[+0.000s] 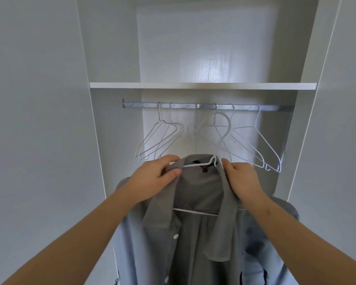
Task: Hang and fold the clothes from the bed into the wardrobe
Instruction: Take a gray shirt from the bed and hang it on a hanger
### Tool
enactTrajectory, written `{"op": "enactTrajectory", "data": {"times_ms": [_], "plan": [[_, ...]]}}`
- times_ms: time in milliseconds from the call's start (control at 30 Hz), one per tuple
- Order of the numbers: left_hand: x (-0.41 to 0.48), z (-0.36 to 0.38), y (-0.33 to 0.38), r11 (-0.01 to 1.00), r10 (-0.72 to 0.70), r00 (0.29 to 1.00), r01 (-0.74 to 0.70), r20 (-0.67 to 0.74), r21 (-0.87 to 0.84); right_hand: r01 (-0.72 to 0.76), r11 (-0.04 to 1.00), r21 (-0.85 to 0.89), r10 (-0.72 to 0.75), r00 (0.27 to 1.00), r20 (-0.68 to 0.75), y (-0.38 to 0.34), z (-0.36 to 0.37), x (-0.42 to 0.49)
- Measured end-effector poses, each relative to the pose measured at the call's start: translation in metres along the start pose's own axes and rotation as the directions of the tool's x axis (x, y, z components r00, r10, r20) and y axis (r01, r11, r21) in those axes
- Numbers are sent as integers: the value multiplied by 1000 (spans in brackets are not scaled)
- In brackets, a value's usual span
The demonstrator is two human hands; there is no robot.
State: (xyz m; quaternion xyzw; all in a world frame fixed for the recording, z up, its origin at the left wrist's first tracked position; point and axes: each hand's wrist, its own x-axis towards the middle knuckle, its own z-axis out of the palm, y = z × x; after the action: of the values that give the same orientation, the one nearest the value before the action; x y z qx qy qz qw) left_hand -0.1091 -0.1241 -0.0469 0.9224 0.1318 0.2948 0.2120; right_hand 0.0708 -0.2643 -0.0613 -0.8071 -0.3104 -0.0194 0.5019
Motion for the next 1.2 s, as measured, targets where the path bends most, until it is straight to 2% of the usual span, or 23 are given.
{"op": "enactTrajectory", "data": {"times_ms": [67,200,300,400,500,600,700,767,833,933,1000,1100,1167,1200], "plan": [[5,5,6,992,69,997,-65,-30,110,45,999,-1,-45,999,0,0,4,-2],[5,10,4,996,55,973,-37,-224,84,126,987,-101,-129,991,-24,10,-4,-5],[8,13,1,999,25,953,-10,-302,51,102,969,-226,-102,995,13,18,-8,-3],[14,19,-5,999,-10,950,24,-313,42,75,979,-191,-53,991,120,21,-8,-1],[17,24,-14,997,-47,945,62,-325,34,31,999,-31,-19,940,341,24,-10,1],[20,20,-26,994,-112,936,112,-334,-20,152,984,-92,-89,872,482,34,-19,7],[22,7,-42,981,-186,910,154,-370,-117,200,966,-163,-119,905,408,53,-29,17],[24,-1,-51,971,-234,887,191,-399,-144,177,978,-107,-143,954,265,64,-31,19],[27,-4,-56,963,-264,870,215,-417,-161,199,978,-58,-188,970,156,69,-29,19],[31,-9,-62,959,-272,855,203,-442,-197,238,971,32,-240,965,107,69,-23,19],[34,-14,-64,958,-263,856,177,-444,-225,230,968,102,-242,963,120,67,-22,20],[34,-18,-65,956,-259,873,171,-413,-237,188,977,100,-203,963,175,64,-23,24],[33,-23,-62,946,-231,916,132,-329,-297,45,981,189,-96,958,269,61,-27,26],[32,-28,-61,939,-205,940,110,-273,-327,-63,963,263,-38,931,362,60,-31,27]]}}
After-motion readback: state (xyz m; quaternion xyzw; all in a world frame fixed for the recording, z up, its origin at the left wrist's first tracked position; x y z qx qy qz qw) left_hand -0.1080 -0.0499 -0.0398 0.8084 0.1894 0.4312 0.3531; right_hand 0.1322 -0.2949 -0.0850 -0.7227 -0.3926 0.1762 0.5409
